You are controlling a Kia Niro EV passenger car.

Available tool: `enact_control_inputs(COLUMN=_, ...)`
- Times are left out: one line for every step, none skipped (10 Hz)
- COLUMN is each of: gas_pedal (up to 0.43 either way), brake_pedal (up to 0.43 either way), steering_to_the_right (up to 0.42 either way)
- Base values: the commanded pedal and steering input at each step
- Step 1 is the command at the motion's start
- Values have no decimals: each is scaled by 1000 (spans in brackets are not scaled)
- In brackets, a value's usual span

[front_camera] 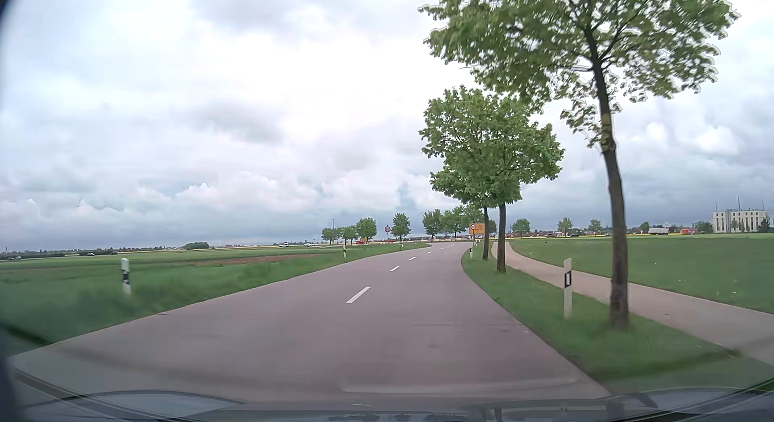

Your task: Follow the waypoints while adhering to traffic rules and regulations

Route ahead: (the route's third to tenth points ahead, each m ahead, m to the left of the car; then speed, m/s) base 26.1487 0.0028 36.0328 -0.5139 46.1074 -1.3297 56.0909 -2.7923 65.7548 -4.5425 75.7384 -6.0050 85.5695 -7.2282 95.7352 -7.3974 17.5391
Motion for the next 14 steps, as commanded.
enact_control_inputs(gas_pedal=118, brake_pedal=12, steering_to_the_right=23)
enact_control_inputs(gas_pedal=118, brake_pedal=12, steering_to_the_right=22)
enact_control_inputs(gas_pedal=118, brake_pedal=12, steering_to_the_right=22)
enact_control_inputs(gas_pedal=118, brake_pedal=12, steering_to_the_right=21)
enact_control_inputs(gas_pedal=118, brake_pedal=12, steering_to_the_right=19)
enact_control_inputs(gas_pedal=118, brake_pedal=12, steering_to_the_right=17)
enact_control_inputs(gas_pedal=118, brake_pedal=6, steering_to_the_right=15)
enact_control_inputs(gas_pedal=118, brake_pedal=12, steering_to_the_right=15)
enact_control_inputs(gas_pedal=110, brake_pedal=12, steering_to_the_right=14)
enact_control_inputs(gas_pedal=87, brake_pedal=12, steering_to_the_right=13)
enact_control_inputs(gas_pedal=47, brake_pedal=12, steering_to_the_right=13)
enact_control_inputs(gas_pedal=39, brake_pedal=12, steering_to_the_right=14)
enact_control_inputs(gas_pedal=28, brake_pedal=12, steering_to_the_right=13)
enact_control_inputs(gas_pedal=28, brake_pedal=12, steering_to_the_right=13)
